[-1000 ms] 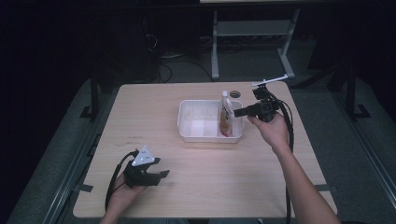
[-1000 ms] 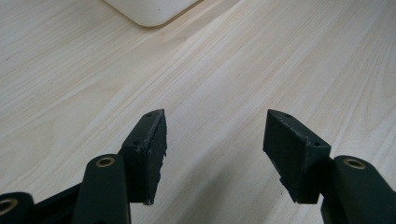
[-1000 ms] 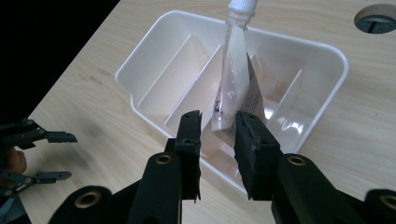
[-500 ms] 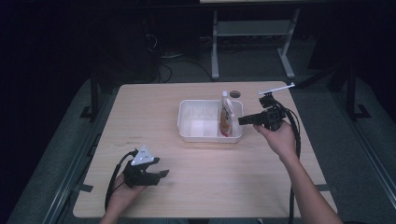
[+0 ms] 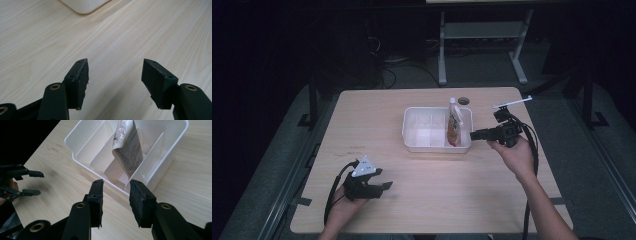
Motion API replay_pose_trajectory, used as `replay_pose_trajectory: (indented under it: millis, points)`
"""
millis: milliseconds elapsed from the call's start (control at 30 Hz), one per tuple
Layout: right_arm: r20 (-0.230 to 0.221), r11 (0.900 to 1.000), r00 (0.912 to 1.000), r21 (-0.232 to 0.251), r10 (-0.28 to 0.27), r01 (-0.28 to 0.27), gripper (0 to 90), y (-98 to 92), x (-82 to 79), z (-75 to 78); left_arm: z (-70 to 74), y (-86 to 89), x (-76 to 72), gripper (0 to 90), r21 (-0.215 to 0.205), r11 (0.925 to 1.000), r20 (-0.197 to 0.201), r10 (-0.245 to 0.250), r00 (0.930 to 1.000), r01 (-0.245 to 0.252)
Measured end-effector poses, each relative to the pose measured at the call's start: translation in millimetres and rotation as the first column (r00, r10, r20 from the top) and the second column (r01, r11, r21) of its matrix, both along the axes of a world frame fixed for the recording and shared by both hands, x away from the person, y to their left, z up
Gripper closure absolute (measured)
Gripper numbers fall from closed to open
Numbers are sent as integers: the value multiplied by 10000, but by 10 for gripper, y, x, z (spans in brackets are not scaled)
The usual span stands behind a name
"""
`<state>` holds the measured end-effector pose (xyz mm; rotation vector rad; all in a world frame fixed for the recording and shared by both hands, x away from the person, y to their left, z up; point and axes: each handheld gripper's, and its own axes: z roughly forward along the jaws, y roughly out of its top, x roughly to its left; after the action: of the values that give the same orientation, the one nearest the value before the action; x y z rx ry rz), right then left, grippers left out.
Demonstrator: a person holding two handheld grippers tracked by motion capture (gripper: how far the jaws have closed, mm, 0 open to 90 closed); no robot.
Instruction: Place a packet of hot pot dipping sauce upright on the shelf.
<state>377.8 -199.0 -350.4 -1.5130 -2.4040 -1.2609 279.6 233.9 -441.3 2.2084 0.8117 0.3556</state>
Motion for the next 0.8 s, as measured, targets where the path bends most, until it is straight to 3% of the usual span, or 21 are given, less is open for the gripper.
replay_pose_trajectory:
  millis: [800]
  points:
    - [-68, 9999, 9999, 114, 75, -74, 574, -167, -277, -243, 7, 24, -3, 381, -44, 9999, 56, 143, 9999, -143]
